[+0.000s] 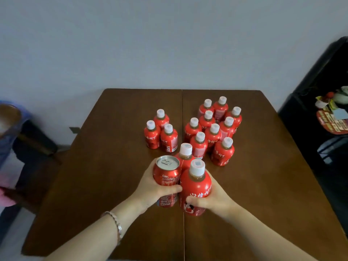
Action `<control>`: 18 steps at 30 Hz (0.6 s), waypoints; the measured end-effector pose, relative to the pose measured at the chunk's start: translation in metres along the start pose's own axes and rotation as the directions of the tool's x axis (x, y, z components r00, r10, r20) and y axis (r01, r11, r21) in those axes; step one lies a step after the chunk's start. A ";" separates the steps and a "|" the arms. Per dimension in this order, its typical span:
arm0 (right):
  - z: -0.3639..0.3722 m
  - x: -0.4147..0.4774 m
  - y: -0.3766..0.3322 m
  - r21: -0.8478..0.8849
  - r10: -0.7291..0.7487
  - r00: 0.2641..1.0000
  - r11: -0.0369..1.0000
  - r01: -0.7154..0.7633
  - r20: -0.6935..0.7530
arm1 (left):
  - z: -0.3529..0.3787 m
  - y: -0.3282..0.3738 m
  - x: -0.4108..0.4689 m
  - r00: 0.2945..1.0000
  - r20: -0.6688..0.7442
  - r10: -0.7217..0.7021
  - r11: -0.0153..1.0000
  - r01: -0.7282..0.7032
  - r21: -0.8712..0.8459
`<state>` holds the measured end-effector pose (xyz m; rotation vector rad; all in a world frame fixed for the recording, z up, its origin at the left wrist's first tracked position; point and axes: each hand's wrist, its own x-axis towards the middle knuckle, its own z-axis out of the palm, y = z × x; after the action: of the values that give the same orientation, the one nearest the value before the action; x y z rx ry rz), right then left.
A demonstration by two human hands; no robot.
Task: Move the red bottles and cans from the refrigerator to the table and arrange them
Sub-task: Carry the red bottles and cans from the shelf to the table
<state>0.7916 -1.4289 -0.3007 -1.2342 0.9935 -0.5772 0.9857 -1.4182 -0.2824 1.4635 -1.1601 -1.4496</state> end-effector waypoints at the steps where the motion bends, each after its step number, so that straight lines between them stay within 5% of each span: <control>1: -0.004 0.013 0.004 0.006 0.016 1.000 1.000 -0.016 0.006 | -0.003 -0.005 0.012 1.000 -0.004 -0.023 1.000 0.023 -0.007; 10: -0.018 0.103 0.042 0.045 0.129 0.991 0.990 -0.130 0.021 | -0.031 -0.054 0.100 0.993 0.018 -0.112 0.993 0.113 -0.029; 18: -0.018 0.132 0.063 -0.127 -0.004 0.990 0.992 -0.015 -0.144 | -0.052 -0.072 0.153 0.984 0.175 0.009 0.992 -0.031 0.125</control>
<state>0.8306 -1.5293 -0.4009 -1.3163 1.1695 -0.6125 1.0355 -1.5459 -0.3937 1.4272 -1.3932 -1.5389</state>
